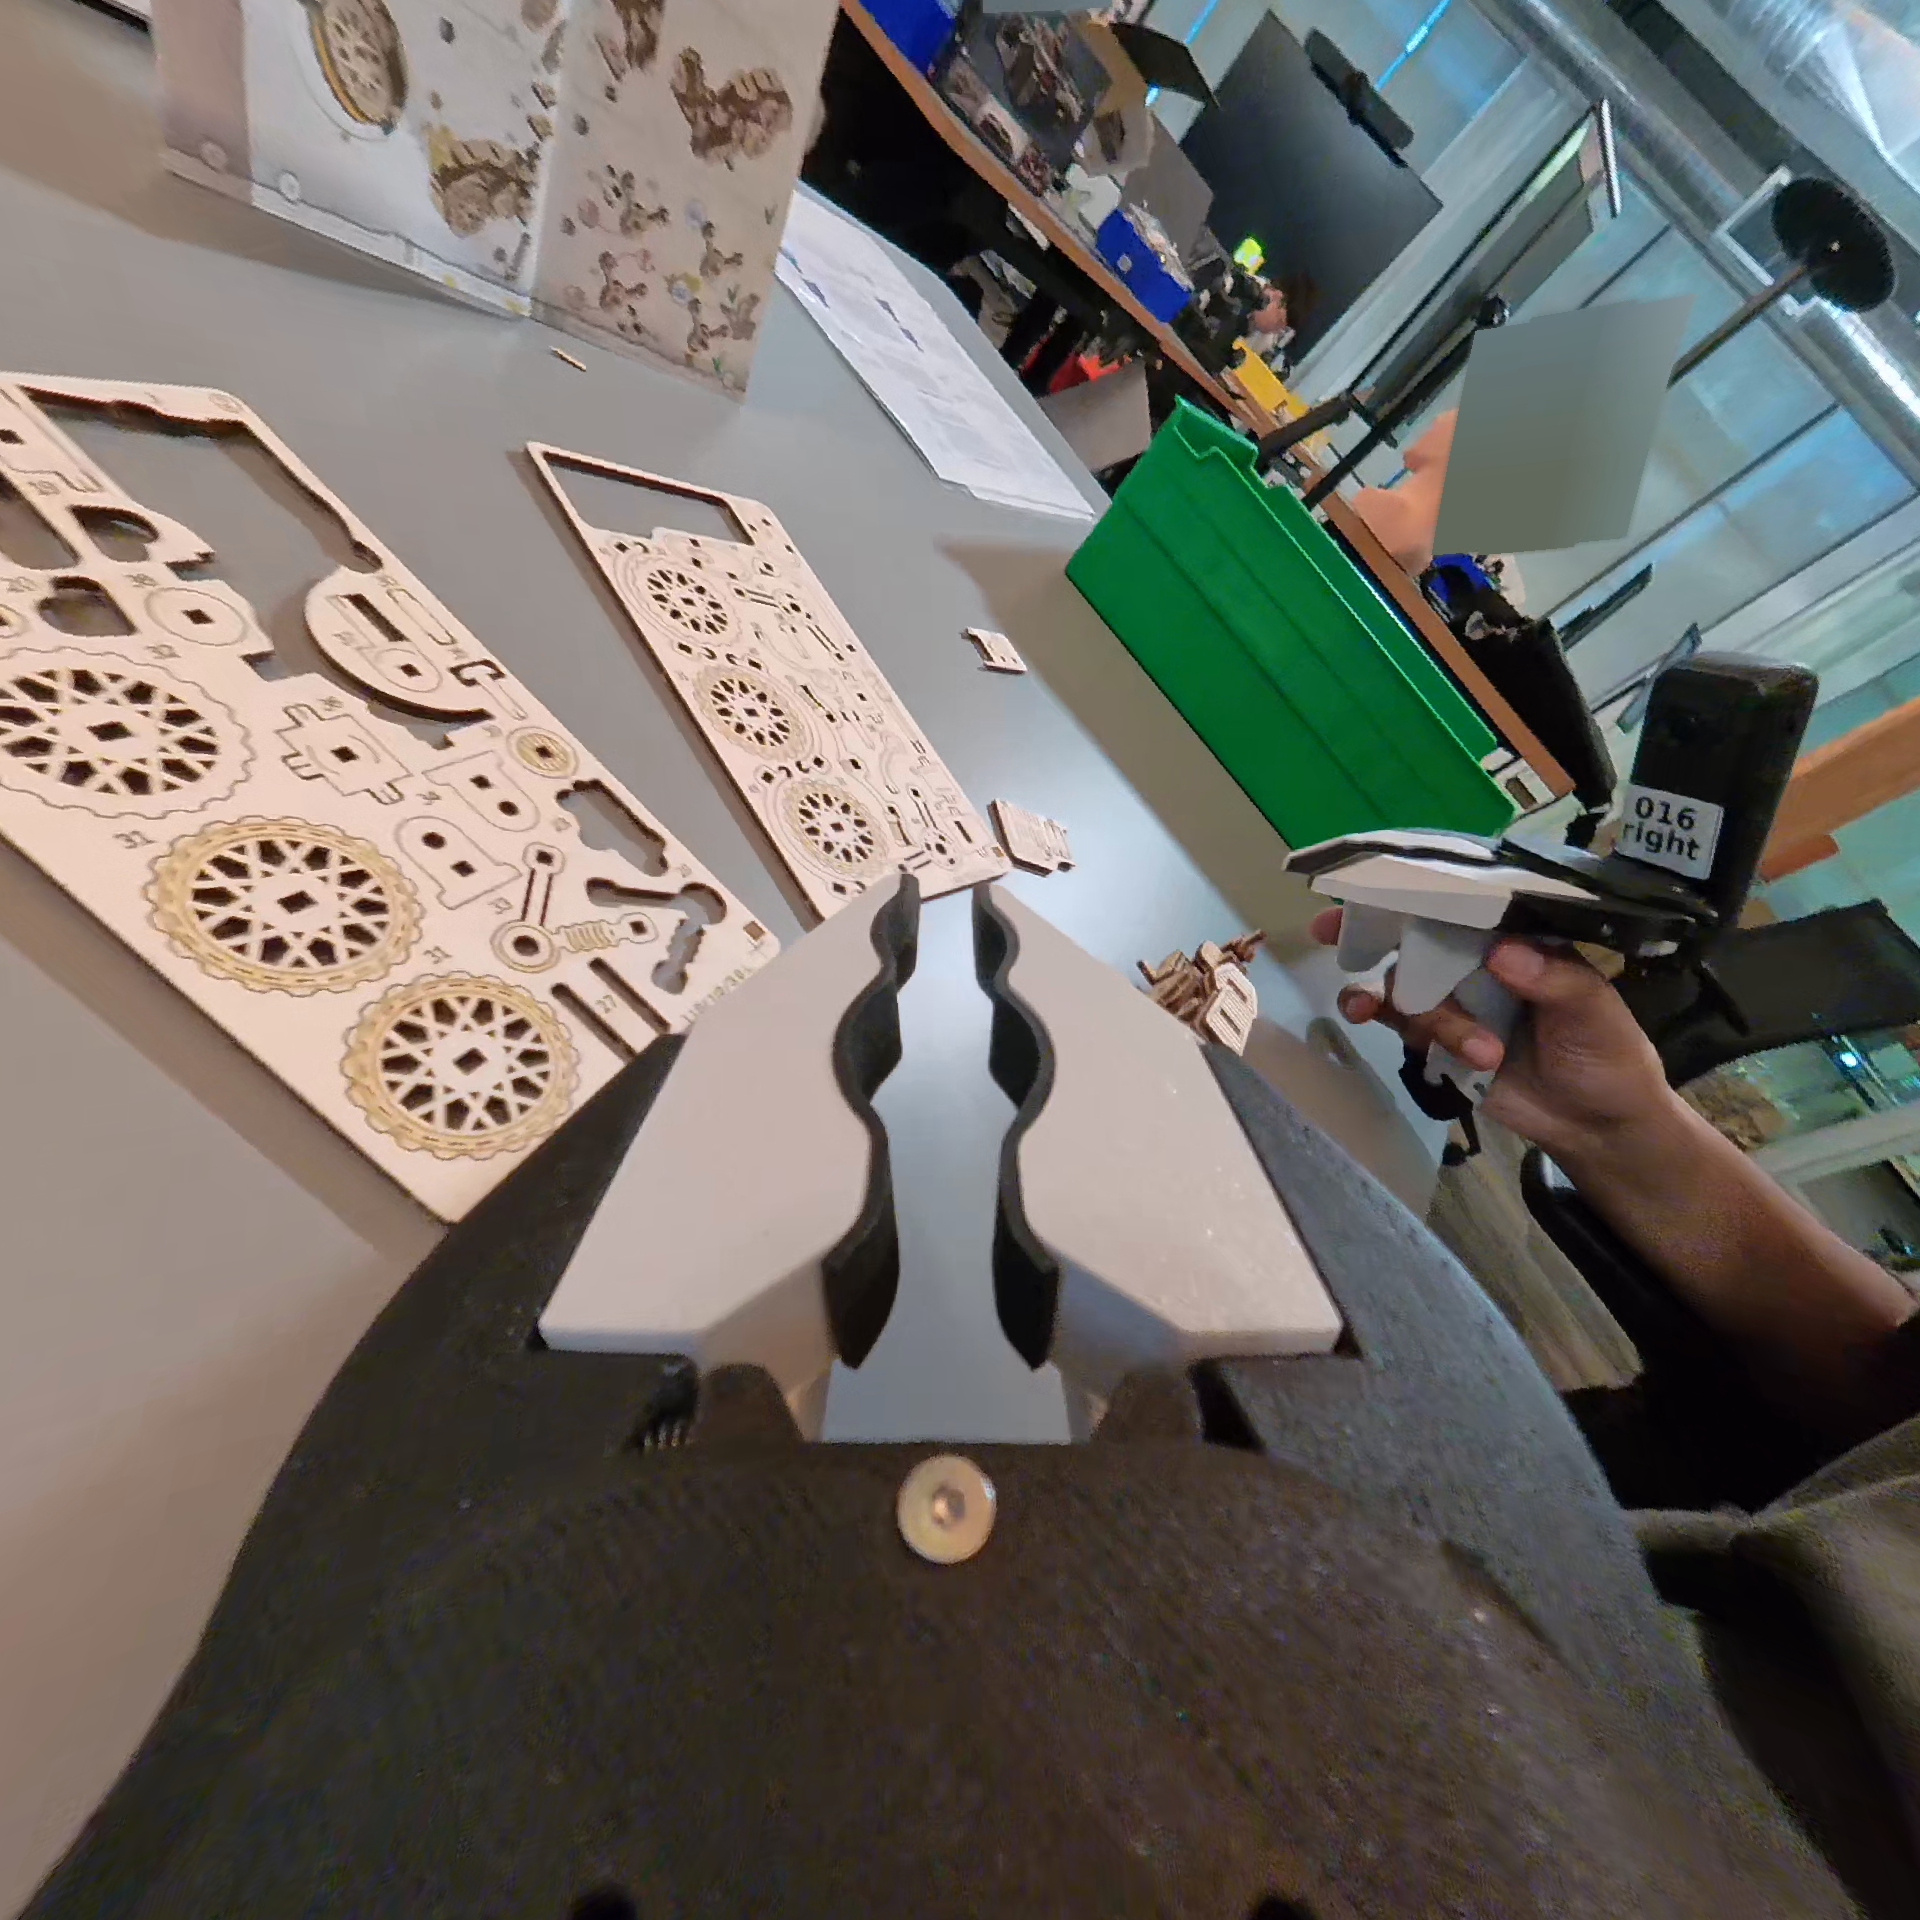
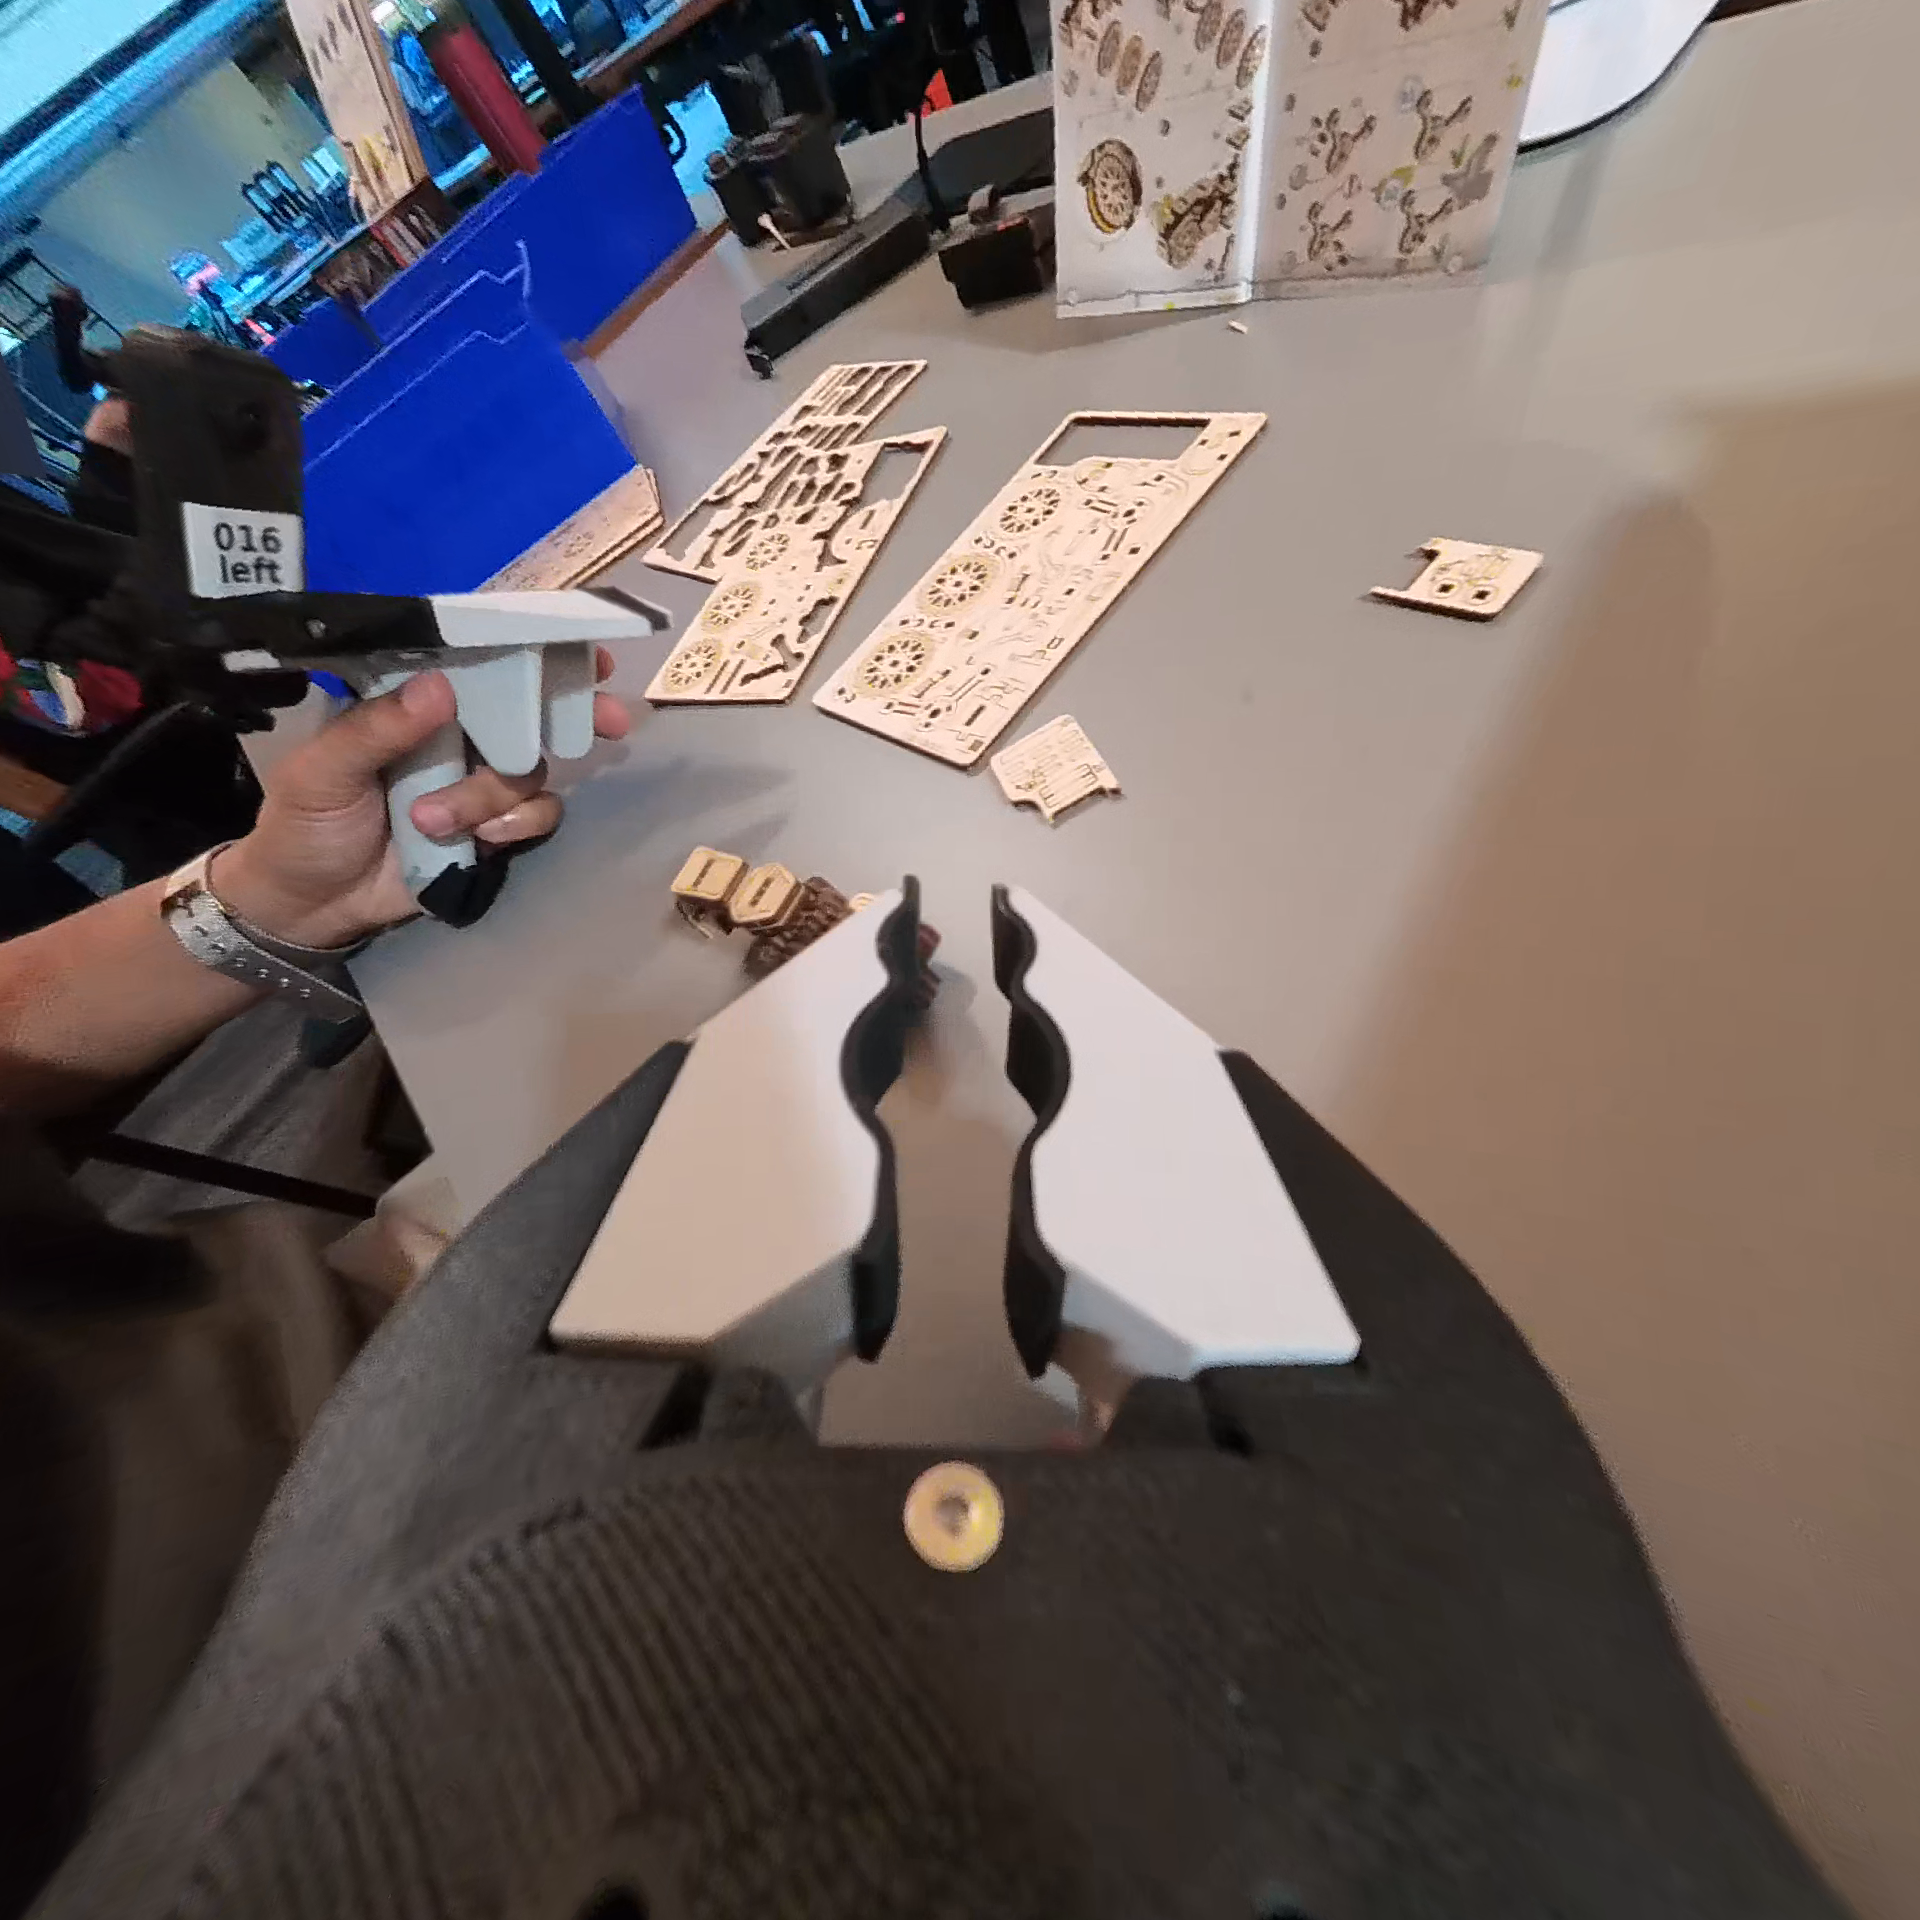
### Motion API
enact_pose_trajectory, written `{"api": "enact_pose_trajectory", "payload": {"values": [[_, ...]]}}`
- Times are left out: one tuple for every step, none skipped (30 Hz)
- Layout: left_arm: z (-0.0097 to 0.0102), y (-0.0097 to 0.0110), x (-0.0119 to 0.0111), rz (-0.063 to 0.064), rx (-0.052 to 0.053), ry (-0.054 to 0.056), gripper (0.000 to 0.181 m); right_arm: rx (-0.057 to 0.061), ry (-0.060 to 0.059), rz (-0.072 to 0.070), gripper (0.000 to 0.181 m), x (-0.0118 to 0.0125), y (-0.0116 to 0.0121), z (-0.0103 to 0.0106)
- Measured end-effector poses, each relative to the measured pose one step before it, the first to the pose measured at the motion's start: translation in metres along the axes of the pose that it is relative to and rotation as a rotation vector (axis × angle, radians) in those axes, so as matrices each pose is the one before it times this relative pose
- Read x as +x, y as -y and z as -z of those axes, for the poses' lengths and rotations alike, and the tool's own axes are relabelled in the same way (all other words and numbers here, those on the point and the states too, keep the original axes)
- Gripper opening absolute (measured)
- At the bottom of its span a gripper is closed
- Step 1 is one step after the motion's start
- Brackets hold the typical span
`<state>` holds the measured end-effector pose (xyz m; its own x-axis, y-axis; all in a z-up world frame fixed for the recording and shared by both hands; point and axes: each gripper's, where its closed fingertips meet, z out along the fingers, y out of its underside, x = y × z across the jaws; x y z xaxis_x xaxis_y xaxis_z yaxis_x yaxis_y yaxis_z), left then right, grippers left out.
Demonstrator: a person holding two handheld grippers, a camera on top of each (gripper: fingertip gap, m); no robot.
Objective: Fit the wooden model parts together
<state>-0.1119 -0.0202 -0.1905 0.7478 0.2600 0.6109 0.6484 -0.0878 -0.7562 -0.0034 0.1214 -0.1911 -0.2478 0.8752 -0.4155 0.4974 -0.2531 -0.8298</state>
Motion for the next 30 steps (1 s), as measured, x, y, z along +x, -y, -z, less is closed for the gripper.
{"api": "enact_pose_trajectory", "payload": {"values": [[-0.00091, -0.00195, 0.00229, -0.0017, -0.0099, -0.009, 0.01, 0.003, 0.0034, 0.0041, 0.012, -0.00139, 0.0004, 0.00063], [-0.00077, -0.00174, 0.00174, -0.0017, -0.0079, -0.0052, 0.011, -0.0002, 0.0028, 0.0044, 0.013, -0.00127, -0.00005, 0.00011], [-0.00069, -0.00152, 0.00183, -0.0029, -0.0069, -0.0052, 0.012, -0.0017, 0.0048, 0.0029, 0.014, -0.00149, -0.00029, -0.00035], [-0.00075, -0.00153, 0.00163, -0.0015, -0.0073, -0.0056, 0.014, -0.0023, 0.0071, -0.0004, 0.014, -0.00174, -0.00045, -0.00063], [-0.00074, -0.00153, 0.00118, 0.002, -0.0081, -0.0048, 0.014, -0.0026, 0.0094, -0.003, 0.015, -0.00222, -0.00063, -0.00081], [-0.00092, -0.00165, 0.00084, 0.0049, -0.0088, -0.0047, 0.015, -0.0031, 0.0095, -0.0026, 0.016, -0.00233, -0.00083, -0.0009], [-0.00066, -0.00141, 0.00089, 0.0044, -0.0084, -0.0066, 0.017, -0.0037, 0.0071, -0.0006, 0.016, -0.00201, -0.00097, -0.00096], [-0.00045, -0.00102, 0.00085, 0.0012, -0.006, -0.006, 0.018, -0.0044, 0.0046, 0.0026, 0.017, -0.00179, -0.00102, -0.00115], [-0.00033, -0.00085, 0.001, -0.0001, -0.0049, -0.005, 0.019, -0.0055, 0.0005, 0.0066, 0.017, -0.00103, -0.00106, -0.00117], [-0.00039, -0.00082, 0.00074, -0.0001, -0.0046, -0.0041, 0.019, -0.0074, -0.0037, 0.0093, 0.017, -0.00029, -0.00122, -0.001], [-0.00023, -0.00065, 0.00064, 0.0001, -0.0038, -0.0032, 0.02, -0.0073, -0.0063, 0.0095, 0.017, 0.00022, -0.00119, -0.00082], [-0.00027, -0.0007, 0.00062, 0.0001, -0.0036, -0.0035, 0.021, -0.0043, -0.0062, 0.0073, 0.017, 0.0004, -0.00075, -0.0004], [-0.00032, -0.00083, 0.00077, 0.0008, -0.0046, -0.0051, 0.022, -0.0011, -0.0043, 0.0034, 0.017, 0.00037, -0.00018, -0.0001], [-0.00045, -0.00093, 0.00073, 0.0017, -0.006, -0.0056, 0.023, 0.0011, -0.0012, -0.0013, 0.017, 0.00017, 0.00017, -0.00003], [-0.00041, -0.00101, 0.00094, 0.0013, -0.0062, -0.0058, 0.024, 0.0023, 0.002, -0.0057, 0.017, 0.00002, 0.0003, 0.00007], [-0.00038, -0.00107, 0.0011, -0.0005, -0.0062, -0.0063, 0.025, 0.0027, 0.0029, -0.0083, 0.017, 0.00019, 0.00038, -0.00001], [-0.00052, -0.00121, 0.00145, -0.0021, -0.0066, -0.0074, 0.027, 0.0024, 0.0022, -0.0087, 0.017, 0.00024, 0.00029, 0.00009], [-0.00047, -0.00131, 0.00163, -0.0029, -0.007, -0.0076, 0.028, 0.002, 0.0018, -0.0076, 0.017, 0.00026, 0.00022, 0.00008], [-0.00052, -0.00141, 0.00175, -0.0033, -0.0075, -0.0071, 0.029, 0.0024, 0.0012, -0.0058, 0.017, 0.00014, 0.00025, 0.00028], [-0.0007, -0.00147, 0.00184, -0.0042, -0.0078, -0.0075, 0.031, 0.0029, 0.0, -0.0037, 0.018, 0.00014, 0.00047, 0.00035], [-0.00075, -0.00148, 0.00192, -0.0048, -0.0082, -0.0073, 0.032, 0.0024, -0.0011, -0.0017, 0.018, 0.00005, 0.00027, 0.00028], [-0.00085, -0.00174, 0.00331, -0.0079, -0.0092, -0.0151, 0.033, 0.0018, -0.0025, -0.0007, 0.018, 0.00025, 0.00034, 0.00016], [-0.00123, -0.00237, 0.00554, -0.0114, -0.0121, -0.0282, 0.036, 0.001, -0.0032, -0.0012, 0.018, 0.00039, 0.00019, -0.00015], [-0.00196, -0.00337, 0.00476, -0.0074, -0.0184, -0.022, 0.039, -0.0008, -0.002, -0.0019, 0.018, 0.00035, -0.00007, -0.00034], [-0.00242, -0.00367, 0.00332, -0.0051, -0.0207, -0.0111, 0.041, -0.0019, -0.0013, -0.0015, 0.018, 0.00035, -0.00021, -0.00022], [-0.00225, -0.00302, 0.0034, -0.009, -0.0171, -0.0102, 0.042, -0.0016, -0.0015, -0.0017, 0.018, 0.00022, -0.00028, 0.00012], [-0.00192, -0.00227, 0.00331, -0.0113, -0.0121, -0.0082, 0.043, 0.0003, -0.0005, -0.0026, 0.018, 0.00004, 0.0001, 0.00056], [-0.00156, -0.00183, 0.00267, -0.0104, -0.009, -0.0036, 0.044, 0.0036, 0.0011, -0.0038, 0.018, -0.00028, 0.00062, 0.00098], [-0.00152, -0.00168, 0.00262, -0.0088, -0.0075, -0.0054, 0.045, 0.0068, 0.0028, -0.005, 0.018, -0.00053, 0.00105, 0.00088], [-0.00141, -0.0017, 0.00221, -0.004, -0.007, -0.0031, 0.045, 0.0071, 0.0044, -0.006, 0.018, -0.0009, 0.00113, 0.00074]]}}
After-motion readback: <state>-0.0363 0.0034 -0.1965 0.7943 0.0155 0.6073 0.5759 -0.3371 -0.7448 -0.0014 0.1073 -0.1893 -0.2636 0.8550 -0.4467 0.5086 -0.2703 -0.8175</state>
